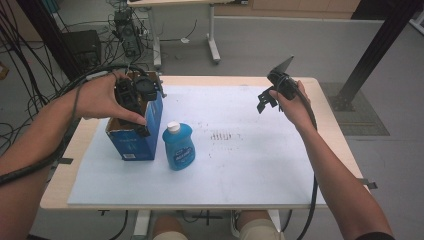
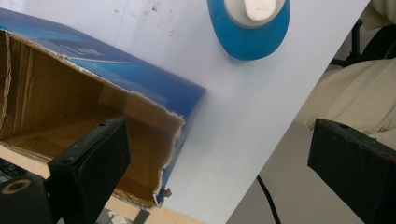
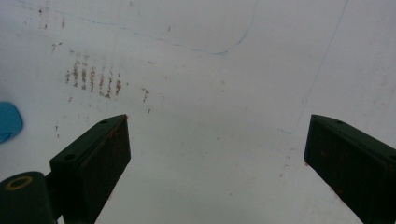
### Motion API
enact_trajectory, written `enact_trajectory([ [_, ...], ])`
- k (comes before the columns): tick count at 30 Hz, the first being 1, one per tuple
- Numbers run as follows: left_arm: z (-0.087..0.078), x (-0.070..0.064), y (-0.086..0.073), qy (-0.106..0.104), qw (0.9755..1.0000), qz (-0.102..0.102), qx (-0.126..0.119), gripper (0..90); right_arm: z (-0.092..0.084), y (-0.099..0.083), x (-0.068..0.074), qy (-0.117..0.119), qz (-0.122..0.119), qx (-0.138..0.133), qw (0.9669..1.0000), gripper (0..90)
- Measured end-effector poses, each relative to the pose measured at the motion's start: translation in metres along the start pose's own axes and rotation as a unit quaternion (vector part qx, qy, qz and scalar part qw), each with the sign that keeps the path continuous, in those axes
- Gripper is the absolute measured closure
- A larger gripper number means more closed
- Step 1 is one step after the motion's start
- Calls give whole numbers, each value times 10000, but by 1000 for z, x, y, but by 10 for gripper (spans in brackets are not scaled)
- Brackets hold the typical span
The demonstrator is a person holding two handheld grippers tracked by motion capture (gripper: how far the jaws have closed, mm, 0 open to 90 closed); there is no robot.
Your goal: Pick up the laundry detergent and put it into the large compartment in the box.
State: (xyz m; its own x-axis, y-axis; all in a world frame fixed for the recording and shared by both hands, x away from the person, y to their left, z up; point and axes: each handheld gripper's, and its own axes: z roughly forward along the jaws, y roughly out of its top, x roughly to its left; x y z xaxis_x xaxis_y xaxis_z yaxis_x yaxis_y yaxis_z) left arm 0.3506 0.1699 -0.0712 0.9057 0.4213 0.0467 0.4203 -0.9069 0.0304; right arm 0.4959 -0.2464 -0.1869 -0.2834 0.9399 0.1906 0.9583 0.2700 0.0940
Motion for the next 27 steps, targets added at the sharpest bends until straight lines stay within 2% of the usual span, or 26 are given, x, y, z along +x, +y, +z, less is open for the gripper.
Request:
enact_trajectory([
  [12,3,0,10,-38,10000,81,-11,64,-1,-1,-2,1,5,-6,10000,70],
  [27,5,-6,36,-86,9994,292,-145,62,-4,-4,-4,23,23,-58,10000,70],
])
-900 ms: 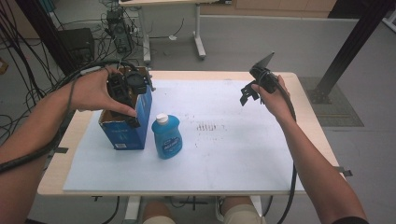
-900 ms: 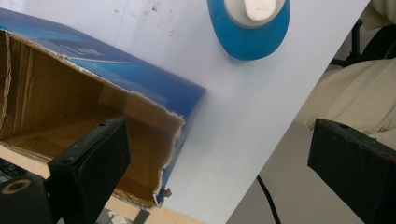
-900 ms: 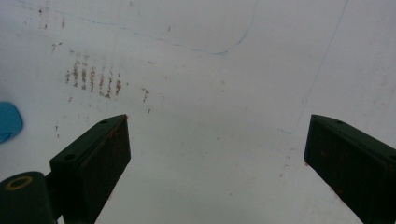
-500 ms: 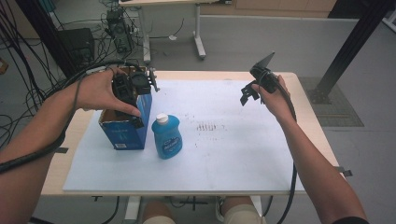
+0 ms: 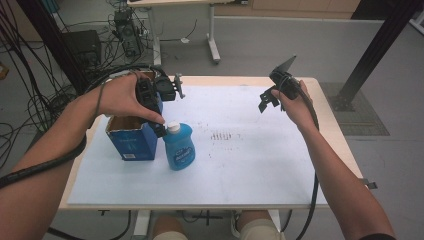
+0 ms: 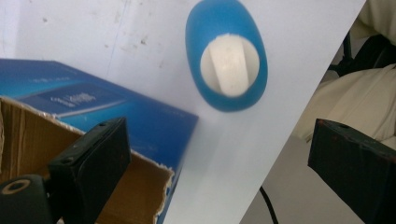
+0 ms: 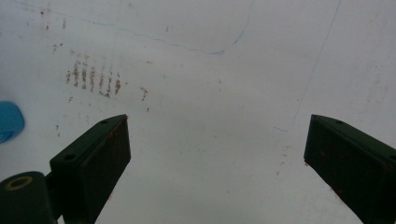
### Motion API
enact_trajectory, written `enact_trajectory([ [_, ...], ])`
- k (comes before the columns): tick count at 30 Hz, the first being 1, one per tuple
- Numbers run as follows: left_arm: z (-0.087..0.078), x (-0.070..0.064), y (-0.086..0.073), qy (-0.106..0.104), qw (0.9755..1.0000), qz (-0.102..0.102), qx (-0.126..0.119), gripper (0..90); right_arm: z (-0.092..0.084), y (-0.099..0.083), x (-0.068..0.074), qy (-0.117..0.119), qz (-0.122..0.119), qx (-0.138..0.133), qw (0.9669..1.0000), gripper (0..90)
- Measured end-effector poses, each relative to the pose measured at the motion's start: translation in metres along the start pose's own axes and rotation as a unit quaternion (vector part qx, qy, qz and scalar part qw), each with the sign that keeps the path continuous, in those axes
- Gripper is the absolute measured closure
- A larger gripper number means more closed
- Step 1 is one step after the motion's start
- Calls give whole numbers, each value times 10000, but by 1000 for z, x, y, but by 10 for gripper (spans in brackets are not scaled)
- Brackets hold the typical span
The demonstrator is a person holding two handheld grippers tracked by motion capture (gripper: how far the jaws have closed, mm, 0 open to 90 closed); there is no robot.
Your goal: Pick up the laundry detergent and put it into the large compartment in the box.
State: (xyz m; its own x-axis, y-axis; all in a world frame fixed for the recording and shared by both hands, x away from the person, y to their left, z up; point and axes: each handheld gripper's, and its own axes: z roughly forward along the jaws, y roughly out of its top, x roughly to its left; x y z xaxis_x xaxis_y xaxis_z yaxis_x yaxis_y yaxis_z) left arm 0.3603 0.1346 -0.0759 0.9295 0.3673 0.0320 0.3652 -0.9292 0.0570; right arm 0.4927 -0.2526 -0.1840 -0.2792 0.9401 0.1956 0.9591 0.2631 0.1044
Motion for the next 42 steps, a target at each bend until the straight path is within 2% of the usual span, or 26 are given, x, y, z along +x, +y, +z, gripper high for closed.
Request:
enact_trajectory([
  [28,-2,-9,41,92,9996,235,-85,57,-6,-6,-5,26,26,-50,10000,70],
  [37,0,-9,47,66,9997,215,-64,56,-7,-6,-5,33,18,-40,10000,70],
  [42,9,-8,48,-6,9999,142,-36,54,-7,-7,-5,33,-1,-47,10000,70],
])
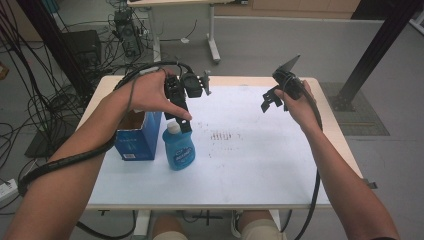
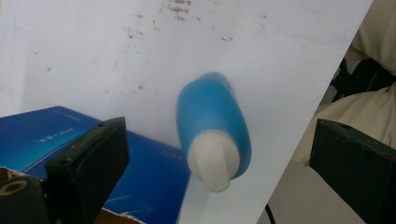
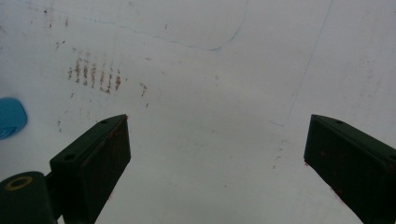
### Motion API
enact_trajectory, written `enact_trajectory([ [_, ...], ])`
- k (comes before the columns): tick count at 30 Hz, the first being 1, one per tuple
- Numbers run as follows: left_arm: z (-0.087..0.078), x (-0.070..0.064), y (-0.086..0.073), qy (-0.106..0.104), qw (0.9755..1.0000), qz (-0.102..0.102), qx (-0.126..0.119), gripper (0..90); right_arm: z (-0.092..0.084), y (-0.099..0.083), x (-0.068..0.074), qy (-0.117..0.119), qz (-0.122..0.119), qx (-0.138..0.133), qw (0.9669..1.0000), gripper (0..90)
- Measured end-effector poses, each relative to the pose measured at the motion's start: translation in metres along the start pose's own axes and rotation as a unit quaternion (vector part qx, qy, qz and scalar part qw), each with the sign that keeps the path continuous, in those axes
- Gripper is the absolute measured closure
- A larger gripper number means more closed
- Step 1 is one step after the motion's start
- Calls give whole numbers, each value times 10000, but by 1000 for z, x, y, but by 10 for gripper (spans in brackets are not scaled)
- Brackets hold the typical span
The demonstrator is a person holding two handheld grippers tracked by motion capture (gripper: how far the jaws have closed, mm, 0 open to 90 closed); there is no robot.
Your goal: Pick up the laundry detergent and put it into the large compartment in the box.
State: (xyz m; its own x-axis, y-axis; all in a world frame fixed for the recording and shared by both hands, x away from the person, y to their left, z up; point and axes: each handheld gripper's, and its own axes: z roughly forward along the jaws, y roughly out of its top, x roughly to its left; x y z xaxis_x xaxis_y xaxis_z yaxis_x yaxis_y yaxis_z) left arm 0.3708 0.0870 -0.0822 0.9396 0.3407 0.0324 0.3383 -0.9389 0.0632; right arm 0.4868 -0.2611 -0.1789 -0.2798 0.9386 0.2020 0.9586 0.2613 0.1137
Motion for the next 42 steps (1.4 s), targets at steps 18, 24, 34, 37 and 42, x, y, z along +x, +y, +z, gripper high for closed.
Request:
enact_trajectory([
  [18,43,4,-12,-117,9989,-439,87,53,4,-3,3,15,-98,-20,9999,59],
  [24,52,3,-13,-90,9986,-496,135,54,5,-2,5,1,-159,-7,9999,57],
  [34,58,6,-14,-40,9982,-576,164,54,9,0,6,-5,-180,30,9998,57],
  [37,60,6,-14,-58,9983,-560,168,53,10,1,5,0,-177,51,9998,57],
  [42,60,5,-13,-47,9983,-554,170,54,10,2,5,7,-191,39,9998,57],
])
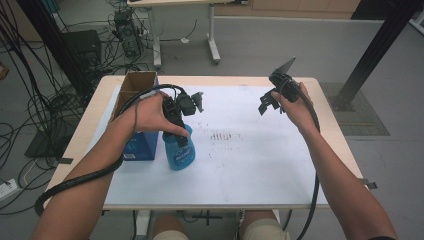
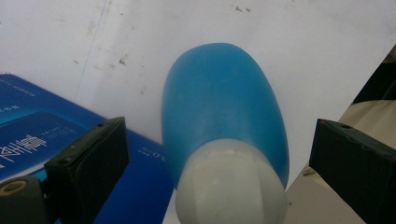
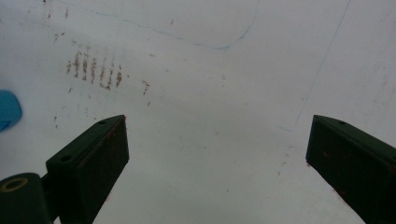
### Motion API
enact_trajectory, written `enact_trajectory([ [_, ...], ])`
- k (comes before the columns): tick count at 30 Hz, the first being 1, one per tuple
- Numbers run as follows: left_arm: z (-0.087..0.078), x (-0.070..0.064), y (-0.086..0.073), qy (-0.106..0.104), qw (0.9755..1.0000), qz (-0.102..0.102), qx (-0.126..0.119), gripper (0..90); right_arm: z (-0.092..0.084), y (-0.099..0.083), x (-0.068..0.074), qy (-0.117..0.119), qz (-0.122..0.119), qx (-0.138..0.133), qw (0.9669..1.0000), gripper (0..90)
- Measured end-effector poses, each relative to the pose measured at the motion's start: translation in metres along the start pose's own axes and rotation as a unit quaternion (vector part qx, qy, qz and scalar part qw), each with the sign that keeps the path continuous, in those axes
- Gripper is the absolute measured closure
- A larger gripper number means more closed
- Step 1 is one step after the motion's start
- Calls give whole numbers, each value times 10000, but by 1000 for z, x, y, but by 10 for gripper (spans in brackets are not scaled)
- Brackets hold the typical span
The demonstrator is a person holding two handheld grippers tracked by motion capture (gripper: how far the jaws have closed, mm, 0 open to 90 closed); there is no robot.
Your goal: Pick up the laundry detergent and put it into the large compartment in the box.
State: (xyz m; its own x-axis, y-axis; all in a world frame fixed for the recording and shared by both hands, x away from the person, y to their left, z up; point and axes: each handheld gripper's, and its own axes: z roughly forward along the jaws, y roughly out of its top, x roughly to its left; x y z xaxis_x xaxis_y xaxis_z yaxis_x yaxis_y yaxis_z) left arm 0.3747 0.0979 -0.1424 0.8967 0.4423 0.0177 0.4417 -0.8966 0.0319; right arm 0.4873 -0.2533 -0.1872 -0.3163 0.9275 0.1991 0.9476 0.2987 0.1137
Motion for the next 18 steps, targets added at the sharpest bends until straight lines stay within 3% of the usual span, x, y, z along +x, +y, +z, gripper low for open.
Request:
enact_trajectory([
  [18,-2,-1,3,2,10000,27,15,54,-1,-1,-2,-4,-33,-24,10000,57],
])
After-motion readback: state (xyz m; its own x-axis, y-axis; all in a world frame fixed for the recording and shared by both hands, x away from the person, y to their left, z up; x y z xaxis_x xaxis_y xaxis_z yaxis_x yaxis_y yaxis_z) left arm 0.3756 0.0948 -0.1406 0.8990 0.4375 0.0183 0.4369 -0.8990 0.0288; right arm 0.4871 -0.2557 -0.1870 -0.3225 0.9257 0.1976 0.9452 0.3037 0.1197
